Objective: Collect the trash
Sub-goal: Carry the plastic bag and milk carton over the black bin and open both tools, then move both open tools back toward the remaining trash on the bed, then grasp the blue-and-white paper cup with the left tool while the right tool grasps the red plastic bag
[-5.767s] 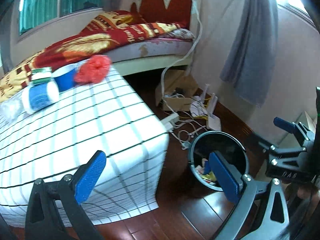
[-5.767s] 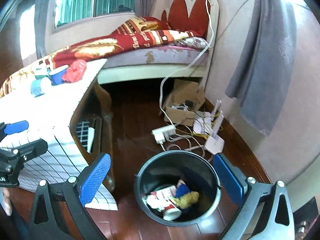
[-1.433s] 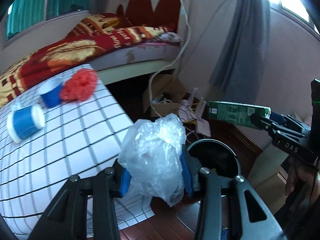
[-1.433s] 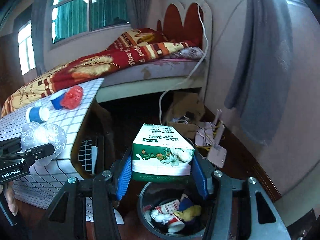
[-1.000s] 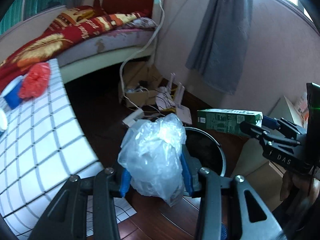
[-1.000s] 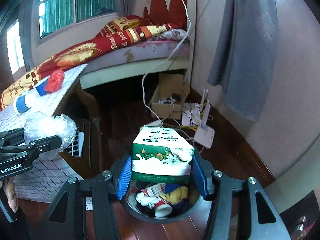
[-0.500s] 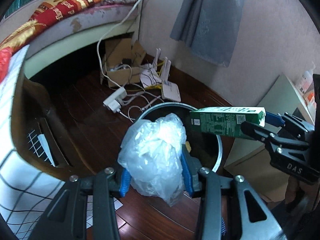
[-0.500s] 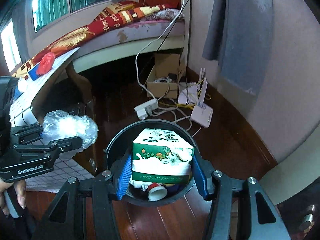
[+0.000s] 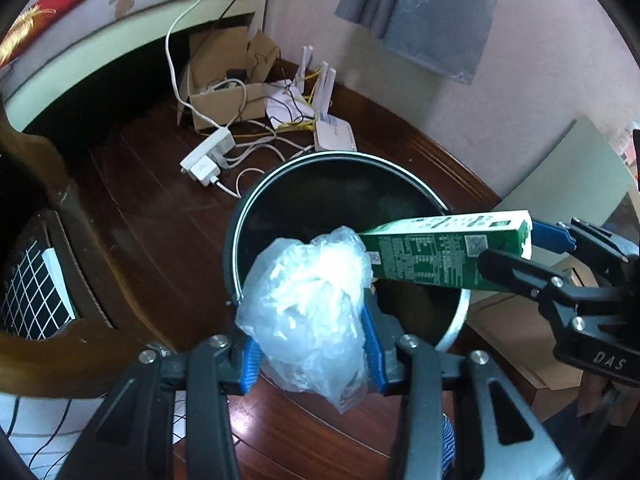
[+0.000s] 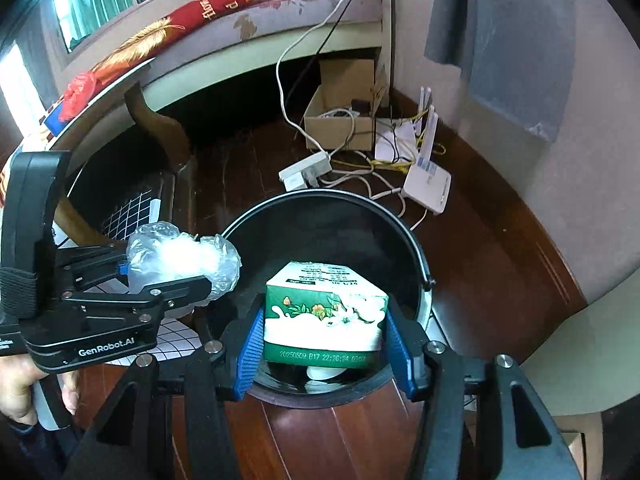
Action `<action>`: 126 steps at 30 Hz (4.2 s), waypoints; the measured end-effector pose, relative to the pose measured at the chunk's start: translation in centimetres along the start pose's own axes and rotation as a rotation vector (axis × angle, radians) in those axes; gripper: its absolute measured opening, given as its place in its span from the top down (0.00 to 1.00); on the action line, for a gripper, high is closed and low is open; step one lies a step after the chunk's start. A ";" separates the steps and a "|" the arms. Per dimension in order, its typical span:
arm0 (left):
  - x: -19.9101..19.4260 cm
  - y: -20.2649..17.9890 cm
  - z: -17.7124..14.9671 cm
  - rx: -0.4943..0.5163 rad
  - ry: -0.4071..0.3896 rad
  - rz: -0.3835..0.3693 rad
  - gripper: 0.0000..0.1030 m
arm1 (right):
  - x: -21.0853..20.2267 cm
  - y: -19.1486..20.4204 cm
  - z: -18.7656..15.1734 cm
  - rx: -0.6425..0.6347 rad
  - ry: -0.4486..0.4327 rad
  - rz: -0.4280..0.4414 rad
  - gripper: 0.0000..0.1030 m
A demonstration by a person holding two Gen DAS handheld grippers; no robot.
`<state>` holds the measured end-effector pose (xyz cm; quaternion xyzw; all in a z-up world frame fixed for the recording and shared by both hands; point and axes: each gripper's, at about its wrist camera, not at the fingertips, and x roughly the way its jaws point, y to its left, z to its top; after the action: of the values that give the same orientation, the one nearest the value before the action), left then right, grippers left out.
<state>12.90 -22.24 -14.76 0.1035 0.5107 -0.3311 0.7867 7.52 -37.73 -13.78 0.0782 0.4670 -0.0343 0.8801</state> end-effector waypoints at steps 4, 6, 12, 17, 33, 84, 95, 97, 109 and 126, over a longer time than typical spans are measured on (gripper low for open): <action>1.3 0.2 0.3 -0.006 0.021 -0.035 0.50 | 1.9 -0.8 0.2 0.024 0.042 0.019 0.42; 2.0 0.4 0.1 -0.011 0.031 0.041 0.11 | 2.8 -1.7 0.1 0.072 0.067 -0.043 0.05; 2.6 1.8 -0.9 -0.048 0.038 0.112 0.00 | 3.1 -5.4 -0.4 0.213 0.087 -0.171 0.00; 2.2 2.0 -1.2 -0.039 0.027 0.138 0.00 | 2.9 -5.9 -0.4 0.237 0.091 -0.212 0.00; -2.5 0.9 -0.9 -0.032 -0.075 0.167 0.00 | -0.8 -4.1 0.3 0.199 0.010 -0.218 0.00; -26.5 19.5 -6.8 -0.448 -0.485 0.608 0.00 | -8.2 22.6 10.4 -0.247 -0.244 0.107 0.00; -24.6 26.0 -4.8 -0.514 -0.437 0.659 0.00 | -4.0 30.1 16.0 -0.362 -0.234 0.194 0.00; -23.9 26.6 -4.2 -0.510 -0.421 0.666 0.00 | -2.7 31.3 17.3 -0.386 -0.222 0.199 0.00; -21.0 30.1 -1.6 -0.548 -0.346 0.651 0.02 | 4.8 35.8 23.0 -0.466 -0.151 0.217 0.00; -21.8 30.8 -2.0 -0.540 -0.390 0.550 0.17 | 7.1 38.1 23.4 -0.489 -0.099 0.285 0.58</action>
<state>25.07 11.16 -2.04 -0.0383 0.3743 0.0231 0.9262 35.67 -4.04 -2.75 -0.0730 0.4023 0.1996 0.8905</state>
